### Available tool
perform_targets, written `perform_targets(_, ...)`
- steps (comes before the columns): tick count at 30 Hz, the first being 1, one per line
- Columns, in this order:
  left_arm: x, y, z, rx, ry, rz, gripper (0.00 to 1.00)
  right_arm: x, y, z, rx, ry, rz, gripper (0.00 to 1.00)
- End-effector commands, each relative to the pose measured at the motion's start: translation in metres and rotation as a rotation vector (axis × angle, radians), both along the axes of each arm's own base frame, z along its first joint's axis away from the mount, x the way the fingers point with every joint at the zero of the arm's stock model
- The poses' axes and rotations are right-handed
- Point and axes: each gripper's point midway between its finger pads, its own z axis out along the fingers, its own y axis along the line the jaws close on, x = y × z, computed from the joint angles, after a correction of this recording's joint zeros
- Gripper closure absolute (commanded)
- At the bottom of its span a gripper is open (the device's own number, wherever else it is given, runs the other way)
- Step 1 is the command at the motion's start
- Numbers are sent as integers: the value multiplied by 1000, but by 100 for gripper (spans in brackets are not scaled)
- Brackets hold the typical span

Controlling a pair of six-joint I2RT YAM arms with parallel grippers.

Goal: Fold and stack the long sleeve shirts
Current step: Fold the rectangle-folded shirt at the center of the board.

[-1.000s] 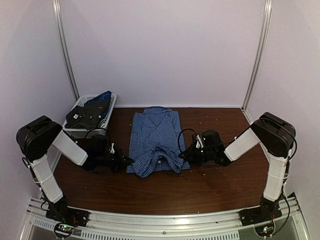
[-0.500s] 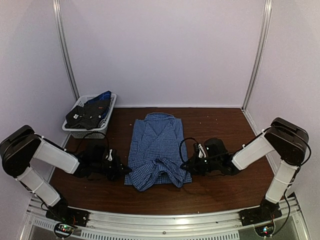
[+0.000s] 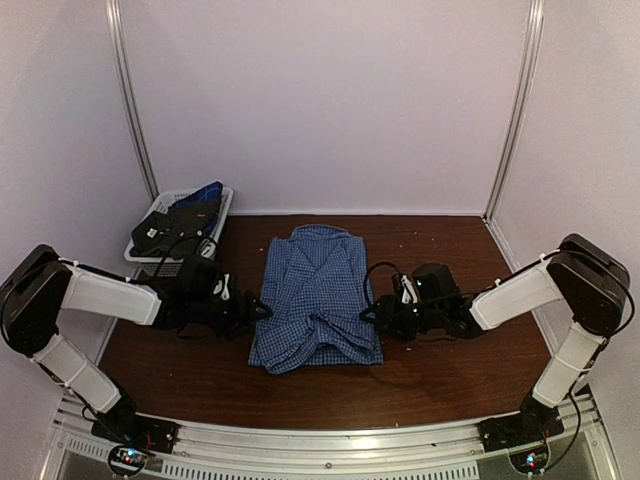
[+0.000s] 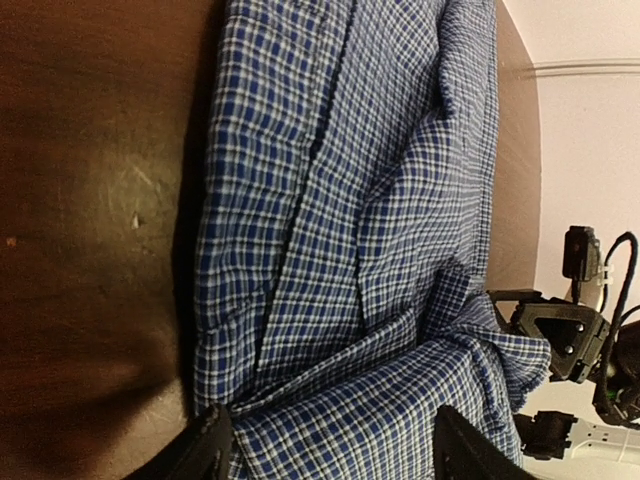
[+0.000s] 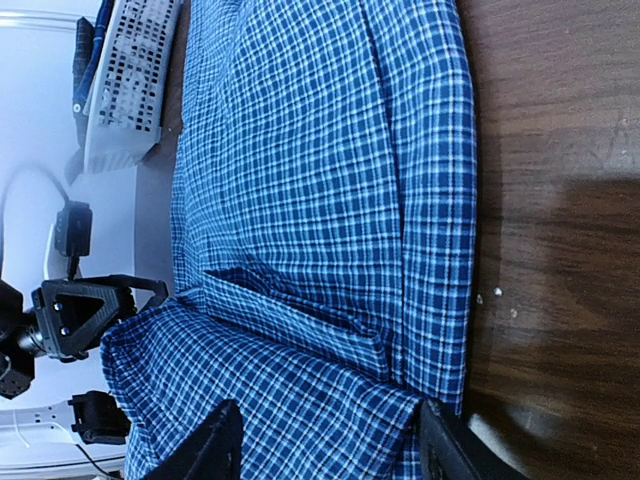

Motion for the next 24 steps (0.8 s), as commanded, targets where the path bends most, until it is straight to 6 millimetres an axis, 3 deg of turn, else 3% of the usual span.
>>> perform_targets(1,8,-3,21,18,-94,-62,27,10,-6,19,-36,-71,-17,37)
perform_targets(5,8,-8,32,17,-115,-110,26,10,-9,25,-73,-91,0,33)
perform_targets(12,-4,14,33,166,-136,-151,25,3,-27,28,-240,-173,37,31)
perform_targets(17,-36,15,32,173,-116,-209,27,-21,-26,32,-443,-276,130,31)
perform_targets(24,-91,2,25,196,-68,-296,28,-59,-31,34,-572,-336,167,30)
